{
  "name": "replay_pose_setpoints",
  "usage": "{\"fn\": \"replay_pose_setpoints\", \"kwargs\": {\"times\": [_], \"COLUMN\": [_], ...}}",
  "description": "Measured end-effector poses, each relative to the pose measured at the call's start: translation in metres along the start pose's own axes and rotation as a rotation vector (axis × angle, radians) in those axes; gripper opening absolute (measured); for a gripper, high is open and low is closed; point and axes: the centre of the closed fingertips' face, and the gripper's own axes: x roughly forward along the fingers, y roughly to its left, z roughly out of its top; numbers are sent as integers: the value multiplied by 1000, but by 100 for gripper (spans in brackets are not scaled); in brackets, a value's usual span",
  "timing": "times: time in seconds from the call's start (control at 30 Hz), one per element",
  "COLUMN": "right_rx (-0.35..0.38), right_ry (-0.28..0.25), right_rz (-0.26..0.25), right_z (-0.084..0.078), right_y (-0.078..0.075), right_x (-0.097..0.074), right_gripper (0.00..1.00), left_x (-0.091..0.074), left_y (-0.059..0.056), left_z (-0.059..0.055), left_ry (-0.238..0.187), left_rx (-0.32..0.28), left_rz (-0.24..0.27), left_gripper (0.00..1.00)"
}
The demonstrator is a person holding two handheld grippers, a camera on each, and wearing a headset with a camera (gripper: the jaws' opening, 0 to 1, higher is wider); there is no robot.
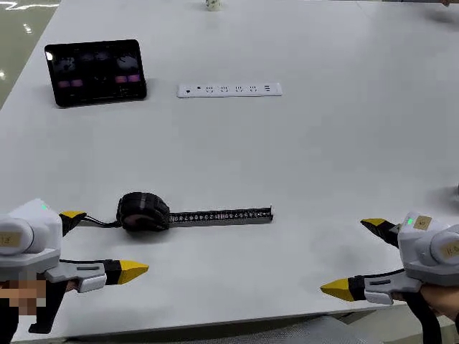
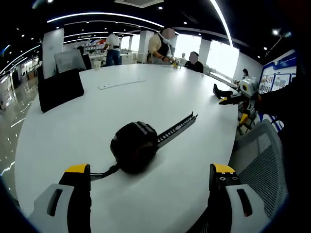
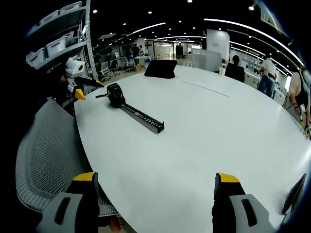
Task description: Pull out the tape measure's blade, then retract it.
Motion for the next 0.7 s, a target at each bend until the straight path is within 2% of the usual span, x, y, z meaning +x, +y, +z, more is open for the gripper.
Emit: {"fn": "replay_pose_setpoints", "kwargs": {"times": [0.1,0.2,0.37,0.47,0.53,0.7], "right_rx": [-4,-25,-37,-47,-51,-87], "right_ry": [7,23,29,31,34,57], "right_rz": [4,19,25,28,39,56], "right_z": [-1,-2,2,7,8,17], "right_y": [1,4,3,0,-1,-5], "right_x": [1,2,4,5,7,8], "right_gripper": [99,99,99,99,99,99], "left_x": [0,3,11,20,22,29], "left_y": [6,6,5,1,3,-5], "left_z": [5,8,5,0,-3,3], "left_ry": [-18,-24,-4,28,53,45], "left_rx": [-75,-97,-63,-40,-22,-36], "left_rz": [37,37,61,62,83,57], "left_gripper": [99,99,99,99,99,99]}}
